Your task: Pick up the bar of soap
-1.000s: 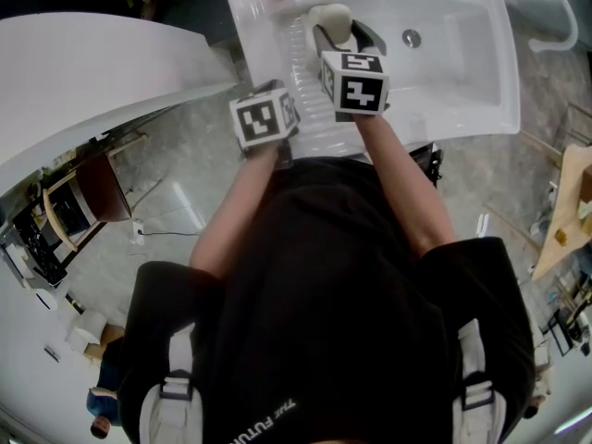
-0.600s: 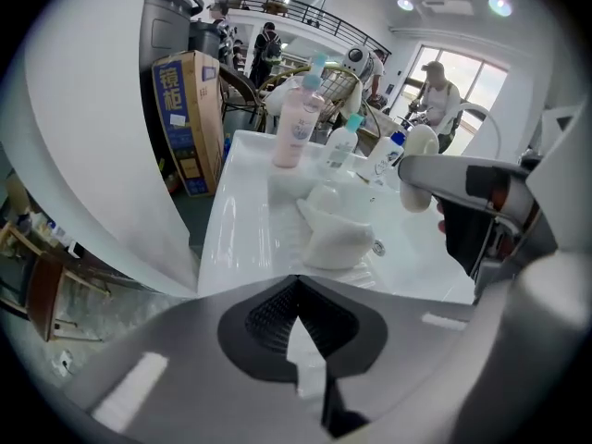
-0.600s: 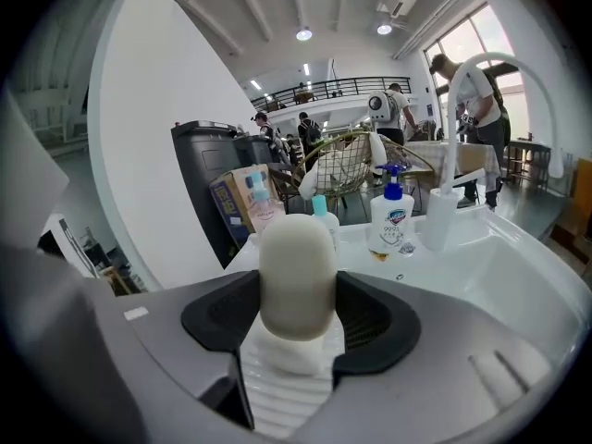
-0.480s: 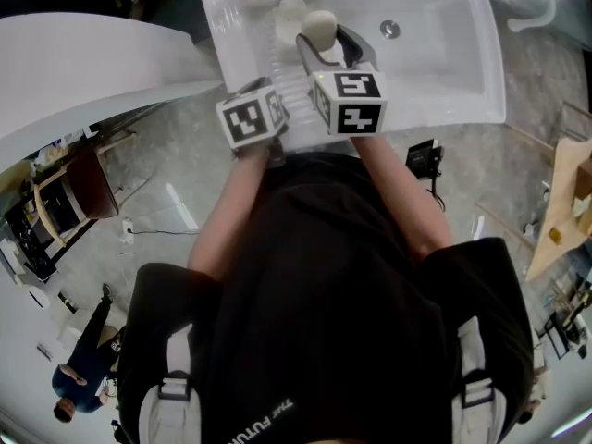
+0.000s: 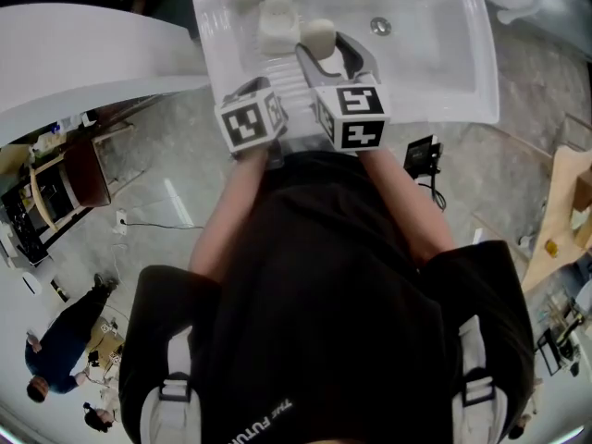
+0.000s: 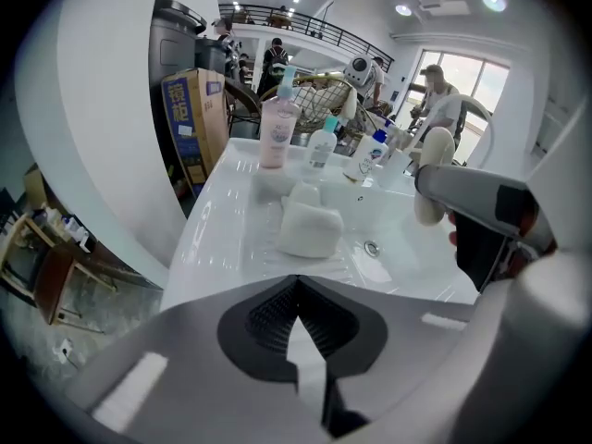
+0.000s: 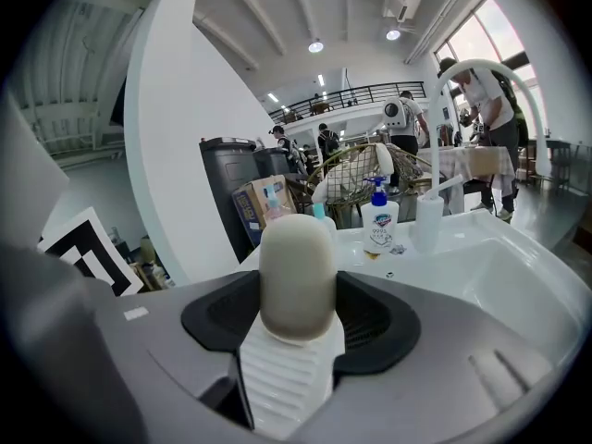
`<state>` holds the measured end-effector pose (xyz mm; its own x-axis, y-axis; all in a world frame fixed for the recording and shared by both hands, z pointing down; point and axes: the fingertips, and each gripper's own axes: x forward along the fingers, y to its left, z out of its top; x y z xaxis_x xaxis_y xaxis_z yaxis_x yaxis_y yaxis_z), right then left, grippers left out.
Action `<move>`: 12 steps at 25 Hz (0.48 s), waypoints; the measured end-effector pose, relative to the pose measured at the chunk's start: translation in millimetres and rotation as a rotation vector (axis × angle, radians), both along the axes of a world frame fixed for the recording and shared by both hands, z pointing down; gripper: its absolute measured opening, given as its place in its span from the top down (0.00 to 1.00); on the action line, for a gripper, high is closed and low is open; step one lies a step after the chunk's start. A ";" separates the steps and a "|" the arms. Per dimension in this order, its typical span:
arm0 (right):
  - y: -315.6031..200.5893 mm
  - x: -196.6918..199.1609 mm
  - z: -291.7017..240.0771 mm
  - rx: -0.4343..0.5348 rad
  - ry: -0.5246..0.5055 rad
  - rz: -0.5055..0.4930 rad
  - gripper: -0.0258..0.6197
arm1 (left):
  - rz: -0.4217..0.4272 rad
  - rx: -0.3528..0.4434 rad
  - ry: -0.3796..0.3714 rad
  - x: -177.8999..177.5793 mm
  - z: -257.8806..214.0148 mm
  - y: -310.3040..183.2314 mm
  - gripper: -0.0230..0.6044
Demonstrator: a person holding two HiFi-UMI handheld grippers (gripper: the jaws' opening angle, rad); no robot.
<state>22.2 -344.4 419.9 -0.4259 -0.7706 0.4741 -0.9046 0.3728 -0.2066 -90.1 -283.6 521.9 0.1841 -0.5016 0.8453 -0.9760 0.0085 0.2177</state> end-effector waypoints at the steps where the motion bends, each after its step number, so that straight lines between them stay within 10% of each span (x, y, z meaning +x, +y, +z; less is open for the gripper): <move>1: 2.4 1.0 -0.9 0.007 -0.002 -0.006 0.54 | -0.005 0.000 -0.001 0.8 0.4 2.5 0.97; 12: 19.0 -8.7 -14.2 0.073 -0.011 -0.058 0.54 | -0.037 0.019 0.006 -6.3 -4.1 9.5 0.97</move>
<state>13.5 -325.4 405.7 -0.4759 -0.7767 0.4126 -0.8788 0.4393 -0.1866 -96.4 -274.2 517.8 0.1703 -0.5243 0.8343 -0.9737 0.0403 0.2241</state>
